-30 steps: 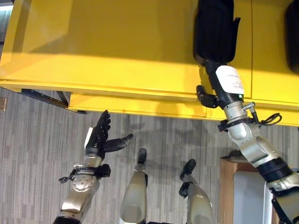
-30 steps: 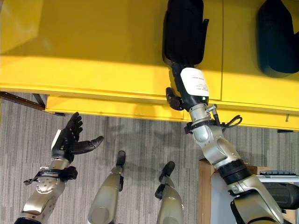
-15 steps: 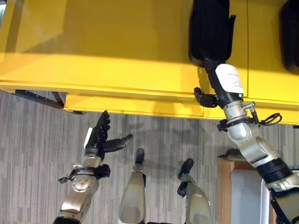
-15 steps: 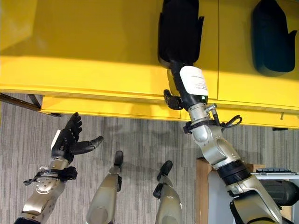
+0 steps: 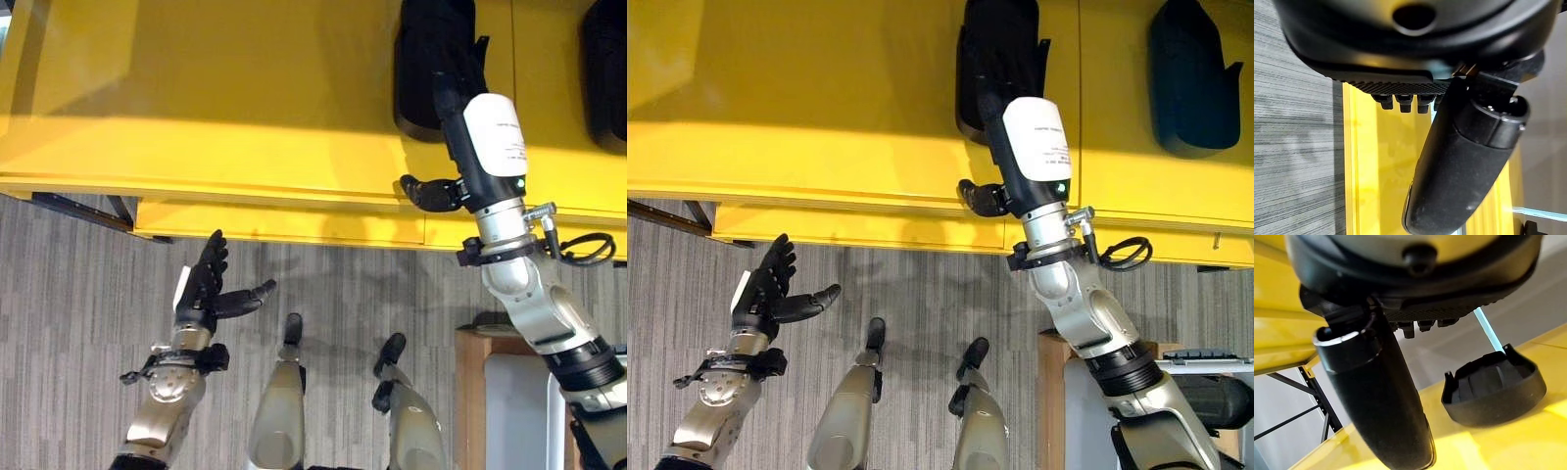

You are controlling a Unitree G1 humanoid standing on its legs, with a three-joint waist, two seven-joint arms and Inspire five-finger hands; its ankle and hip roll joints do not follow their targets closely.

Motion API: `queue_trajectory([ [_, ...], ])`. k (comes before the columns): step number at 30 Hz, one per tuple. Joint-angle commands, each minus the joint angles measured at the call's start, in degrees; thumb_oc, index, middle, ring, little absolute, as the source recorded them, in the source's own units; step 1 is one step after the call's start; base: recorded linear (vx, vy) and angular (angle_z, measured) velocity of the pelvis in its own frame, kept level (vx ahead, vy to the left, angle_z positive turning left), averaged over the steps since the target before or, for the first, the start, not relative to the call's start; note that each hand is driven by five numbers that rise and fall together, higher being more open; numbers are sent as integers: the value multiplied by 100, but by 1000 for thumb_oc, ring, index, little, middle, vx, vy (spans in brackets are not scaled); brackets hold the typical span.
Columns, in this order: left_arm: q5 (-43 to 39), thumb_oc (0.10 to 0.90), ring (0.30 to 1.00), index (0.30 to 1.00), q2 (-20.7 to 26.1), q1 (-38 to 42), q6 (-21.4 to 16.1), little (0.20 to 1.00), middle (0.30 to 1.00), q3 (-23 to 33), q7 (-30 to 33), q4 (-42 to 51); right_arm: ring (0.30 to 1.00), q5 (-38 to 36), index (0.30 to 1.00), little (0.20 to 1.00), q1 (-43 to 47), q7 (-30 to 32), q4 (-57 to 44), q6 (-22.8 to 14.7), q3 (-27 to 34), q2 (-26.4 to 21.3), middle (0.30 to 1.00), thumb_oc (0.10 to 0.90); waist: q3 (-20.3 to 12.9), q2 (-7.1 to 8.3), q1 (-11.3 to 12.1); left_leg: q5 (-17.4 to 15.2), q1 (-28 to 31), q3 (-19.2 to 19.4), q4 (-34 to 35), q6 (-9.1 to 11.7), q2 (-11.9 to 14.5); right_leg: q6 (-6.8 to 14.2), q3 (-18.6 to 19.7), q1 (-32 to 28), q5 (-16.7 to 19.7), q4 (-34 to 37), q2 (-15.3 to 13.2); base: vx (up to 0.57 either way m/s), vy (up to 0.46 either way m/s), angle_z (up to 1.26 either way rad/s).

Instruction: Move parts from the plastic box to the shelf.

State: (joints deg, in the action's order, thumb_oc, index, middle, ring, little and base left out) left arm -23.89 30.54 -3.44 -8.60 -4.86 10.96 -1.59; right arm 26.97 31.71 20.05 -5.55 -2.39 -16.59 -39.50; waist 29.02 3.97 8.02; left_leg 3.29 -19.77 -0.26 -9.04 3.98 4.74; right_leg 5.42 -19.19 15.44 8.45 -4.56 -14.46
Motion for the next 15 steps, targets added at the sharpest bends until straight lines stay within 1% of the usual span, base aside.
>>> queue_trajectory([
  [1,214,900,1000,1000,210,-271,-360,1000,1000,151,104,607,1000,115,1000,1000,83,386,-754,-425,423,-46,1000,900,-728,-87,-76,69,159,218,234,-95,122,352,148,-235,-663,-869,-358,0,0,0],
  [5,232,900,1000,1000,160,-203,-308,1000,1000,38,50,513,1000,-200,1000,1000,-315,265,-874,-569,445,164,1000,900,-824,-100,-180,57,320,245,229,-66,196,338,182,-377,-702,-817,-300,6,-13,-7],
  [7,224,900,1000,1000,123,-197,-285,1000,1000,-30,15,426,1000,-554,1000,1000,-660,166,-952,-710,486,339,1000,900,-912,-94,-254,40,466,278,241,-54,261,329,216,-497,-722,-752,-246,33,-27,-7],
  [8,229,900,1000,1000,87,-192,-270,1000,1000,-63,-34,388,1000,-833,1000,1000,-958,85,-1041,-837,530,459,1000,900,-1026,-83,-362,24,616,322,258,-40,326,320,272,-594,-740,-687,-169,46,-25,-14],
  [9,228,900,1000,1000,91,-201,-275,1000,1000,-71,-37,384,1000,-841,1000,1000,-991,72,-1066,-835,544,459,1000,900,-1029,-85,-349,23,639,330,269,-37,333,318,276,-611,-737,-673,-160,40,-38,-18],
  [13,190,900,1000,1000,-42,-273,-317,1000,1000,-97,-68,319,1000,-1492,1000,1000,-1572,-70,-1227,-1110,615,749,1000,900,-1321,-71,-562,49,1039,540,407,15,497,304,421,-899,-759,-415,69,53,-49,-27],
  [14,198,900,1000,1000,-98,-343,-365,1000,1000,-86,-95,330,1000,-1840,1000,1000,-1861,-179,-1233,-1224,638,869,1000,900,-1496,-75,-653,77,1256,680,531,55,617,304,518,-1033,-764,-253,190,52,-66,-51],
  [15,200,900,1000,1000,-98,-355,-368,1000,1000,-89,-95,330,1000,-1848,1000,1000,-1881,-187,-1245,-1223,642,867,1000,900,-1500,-78,-639,81,1281,695,551,60,626,301,528,-1047,-756,-235,201,66,-58,-57],
])
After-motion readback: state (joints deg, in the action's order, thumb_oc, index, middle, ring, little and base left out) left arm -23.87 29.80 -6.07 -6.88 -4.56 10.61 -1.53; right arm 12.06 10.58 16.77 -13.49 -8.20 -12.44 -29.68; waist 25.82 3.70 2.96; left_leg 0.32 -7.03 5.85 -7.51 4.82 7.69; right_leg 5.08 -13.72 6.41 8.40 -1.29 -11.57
